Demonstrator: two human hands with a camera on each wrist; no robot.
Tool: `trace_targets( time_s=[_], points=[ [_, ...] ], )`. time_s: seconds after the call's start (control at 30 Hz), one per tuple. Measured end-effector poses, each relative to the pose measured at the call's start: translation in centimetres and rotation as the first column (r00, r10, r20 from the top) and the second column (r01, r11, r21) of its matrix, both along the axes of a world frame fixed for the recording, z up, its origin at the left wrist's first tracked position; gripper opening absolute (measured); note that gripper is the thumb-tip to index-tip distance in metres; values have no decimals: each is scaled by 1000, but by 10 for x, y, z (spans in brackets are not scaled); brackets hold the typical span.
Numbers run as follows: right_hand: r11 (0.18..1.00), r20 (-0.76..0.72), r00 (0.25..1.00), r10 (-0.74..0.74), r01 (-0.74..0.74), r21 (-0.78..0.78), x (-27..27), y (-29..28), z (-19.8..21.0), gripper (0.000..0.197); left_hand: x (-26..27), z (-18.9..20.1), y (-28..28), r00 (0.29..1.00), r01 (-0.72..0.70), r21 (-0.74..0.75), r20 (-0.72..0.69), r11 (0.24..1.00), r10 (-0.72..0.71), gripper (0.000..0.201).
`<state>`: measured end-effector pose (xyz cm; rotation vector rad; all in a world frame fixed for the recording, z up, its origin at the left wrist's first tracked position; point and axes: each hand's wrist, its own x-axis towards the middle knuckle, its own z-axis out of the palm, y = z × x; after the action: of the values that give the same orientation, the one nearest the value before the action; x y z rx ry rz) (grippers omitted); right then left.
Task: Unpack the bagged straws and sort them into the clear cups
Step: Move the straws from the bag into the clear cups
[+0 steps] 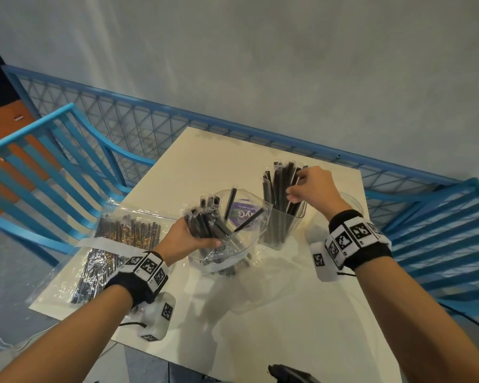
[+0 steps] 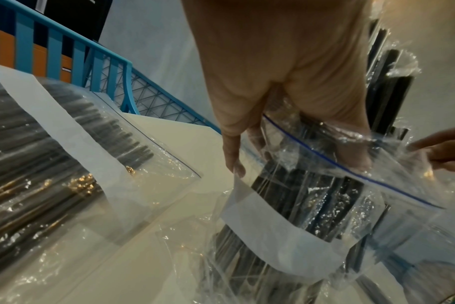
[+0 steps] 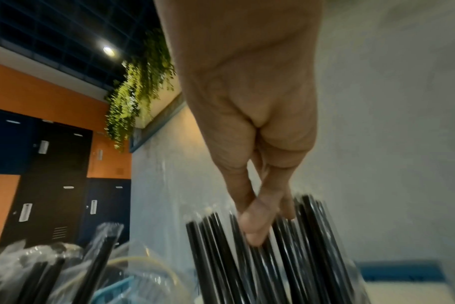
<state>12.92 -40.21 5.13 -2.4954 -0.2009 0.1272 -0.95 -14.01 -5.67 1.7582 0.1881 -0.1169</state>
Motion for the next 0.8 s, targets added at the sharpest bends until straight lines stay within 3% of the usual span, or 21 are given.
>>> trace_targets(
  time_s=[0.1,0.17,0.23,0.33,0.57,0.7,0.8],
  points=[
    [999,307,952,-16,26,-30,-11,8,16,33,1,-1,2,1000,2,-1,5,1000,-2,78],
    [998,441,896,54,-65,9,-24,21,21,25,1,-2,2,1000,3,-5,16,1000,-3,83],
    [978,422,883,205,-206,-42,-32,36,14,25,2,-1,1,999,12,-16,32,1000,-11,88],
    [935,258,902,347,-312,-168,-29,45,-10,27,3,-1,1,999,19,-27,51,999,-17,93],
    [992,290,949,122,-123,-15,-7,32,-13,19,5,-6,5,999,13,-17,30,1000,-13,83],
    [987,143,977,157,-158,-2,-10,24,-18,27,7,-7,4,999,14,-12,35,1000,-13,80],
    [990,238,961,142,-140,-26,-7,19,-4,32,8,-9,6,1000,1,-5,19,1000,-1,79]
  ],
)
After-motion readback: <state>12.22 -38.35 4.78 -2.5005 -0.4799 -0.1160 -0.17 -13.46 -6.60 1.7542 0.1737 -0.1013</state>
